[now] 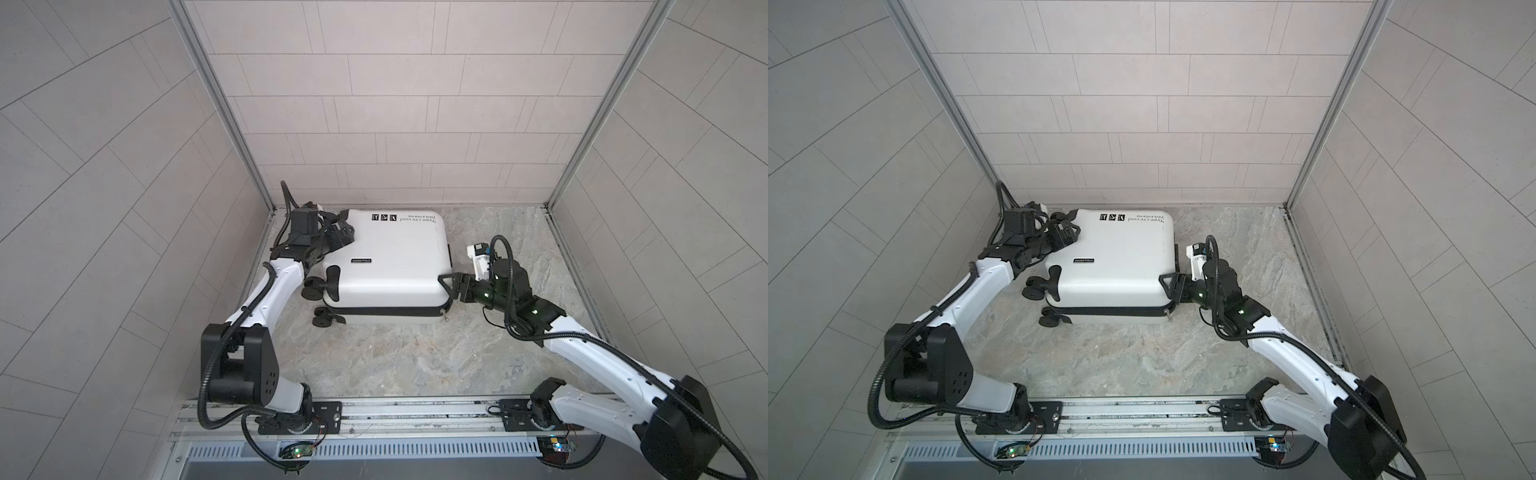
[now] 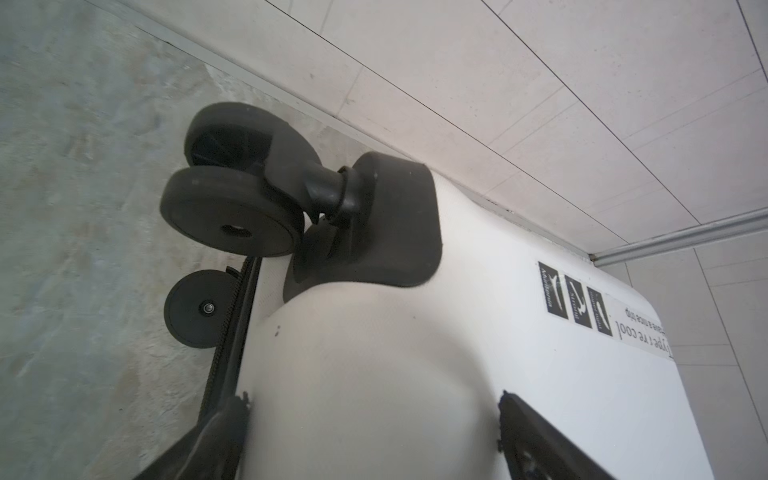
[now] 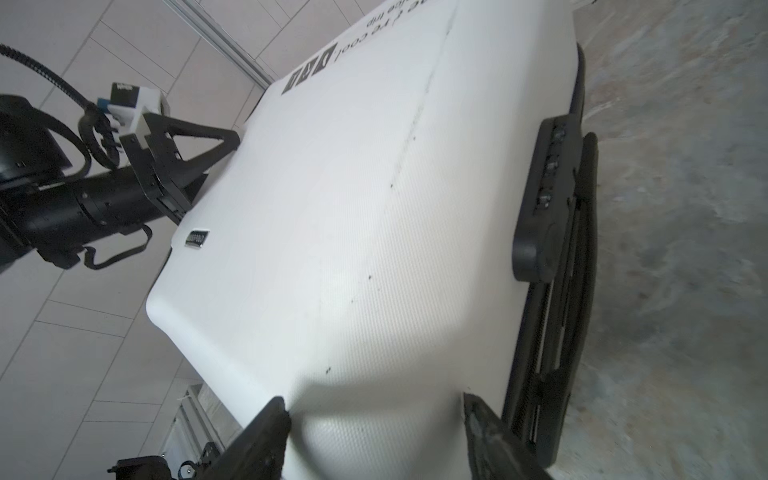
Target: Pack the luggage
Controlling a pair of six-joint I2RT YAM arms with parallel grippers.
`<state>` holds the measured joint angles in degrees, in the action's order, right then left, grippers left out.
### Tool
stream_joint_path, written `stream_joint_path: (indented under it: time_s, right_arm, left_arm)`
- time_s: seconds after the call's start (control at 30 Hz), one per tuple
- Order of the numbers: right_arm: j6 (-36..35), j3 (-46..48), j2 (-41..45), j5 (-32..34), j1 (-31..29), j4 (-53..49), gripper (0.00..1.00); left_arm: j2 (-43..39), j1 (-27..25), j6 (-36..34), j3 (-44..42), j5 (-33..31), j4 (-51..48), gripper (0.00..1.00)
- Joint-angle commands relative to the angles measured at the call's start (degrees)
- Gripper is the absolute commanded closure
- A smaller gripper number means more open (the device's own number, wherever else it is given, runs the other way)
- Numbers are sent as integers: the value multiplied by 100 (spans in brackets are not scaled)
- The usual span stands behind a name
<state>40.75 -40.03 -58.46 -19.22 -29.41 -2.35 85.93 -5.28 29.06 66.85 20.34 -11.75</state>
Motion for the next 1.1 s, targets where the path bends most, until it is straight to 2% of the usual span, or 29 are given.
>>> stream_joint_path:
  time_s: [0.0,0.13,0.33,0.47,0.63,0.8,0.97,1.07]
  right_arm:
    - [-392,-182,313,697,101,-1473,31]
    - [-536,-405,527,954,459,-2171,31]
    - [-766,-590,635,1296,648,-2521,31]
    - [-866,-826,604,1257,914,-2602,31]
    - [-890,-1229,319,875,1499,-2449,30]
    - [-803,-1959,-408,638,1914,-2341,30]
    - [-598,-2800,-1397,543,2102,-1935,30]
    - [-353,-3295,-2072,252,2344,-1620,30]
  left_arm:
    - [537,-448,25,197,969,-223,4]
    - [996,-728,43,652,1081,-172,4]
    - [1532,-1078,311,1236,1277,74,8]
    - [1513,-1141,465,1467,1181,174,8]
    - [928,-1139,346,1642,771,-161,8]
    - [50,-1203,53,1548,234,-828,8]
    - [-1103,-1756,100,603,-442,-1057,9]
    - [-1772,-2205,237,18,-903,-1241,9]
